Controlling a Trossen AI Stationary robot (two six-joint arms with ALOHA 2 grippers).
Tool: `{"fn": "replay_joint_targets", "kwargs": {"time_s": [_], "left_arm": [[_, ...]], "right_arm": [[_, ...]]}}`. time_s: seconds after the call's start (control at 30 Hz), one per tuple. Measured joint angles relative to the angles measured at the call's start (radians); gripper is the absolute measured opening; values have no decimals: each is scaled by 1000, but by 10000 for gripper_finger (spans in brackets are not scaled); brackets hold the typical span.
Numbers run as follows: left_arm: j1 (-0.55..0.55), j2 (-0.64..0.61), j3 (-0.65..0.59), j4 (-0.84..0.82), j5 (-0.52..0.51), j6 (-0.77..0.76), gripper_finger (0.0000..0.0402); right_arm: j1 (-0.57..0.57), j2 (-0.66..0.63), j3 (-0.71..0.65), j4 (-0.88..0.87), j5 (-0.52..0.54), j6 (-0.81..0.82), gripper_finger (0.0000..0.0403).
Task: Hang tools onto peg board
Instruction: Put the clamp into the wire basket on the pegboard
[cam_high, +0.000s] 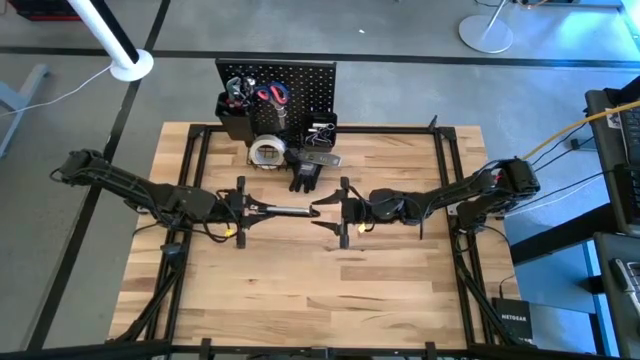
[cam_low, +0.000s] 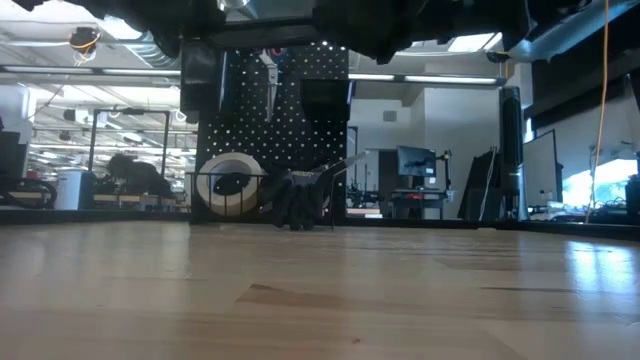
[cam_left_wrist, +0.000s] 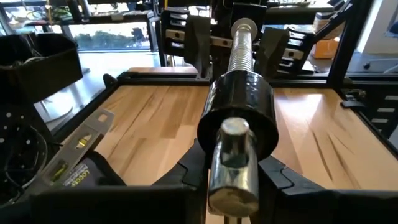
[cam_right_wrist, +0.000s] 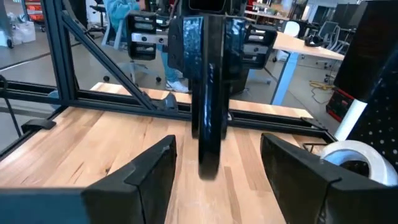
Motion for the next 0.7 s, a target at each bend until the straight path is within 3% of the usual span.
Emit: {"fn": "replay_joint_targets", "kwargs": {"time_s": [0.37,0.6,0.7], "left_arm": [[0,4,0,-19,-1,3,54],[8,4,0,-24,-2,7,54],[24,4,0,-27,-4,5,54]], "right_arm": [[-34,57,53,21,-67,0,171],[-34,57,61,-20,-66,-4,75],[-34,57,61,-39,-27,-23,69]]}}
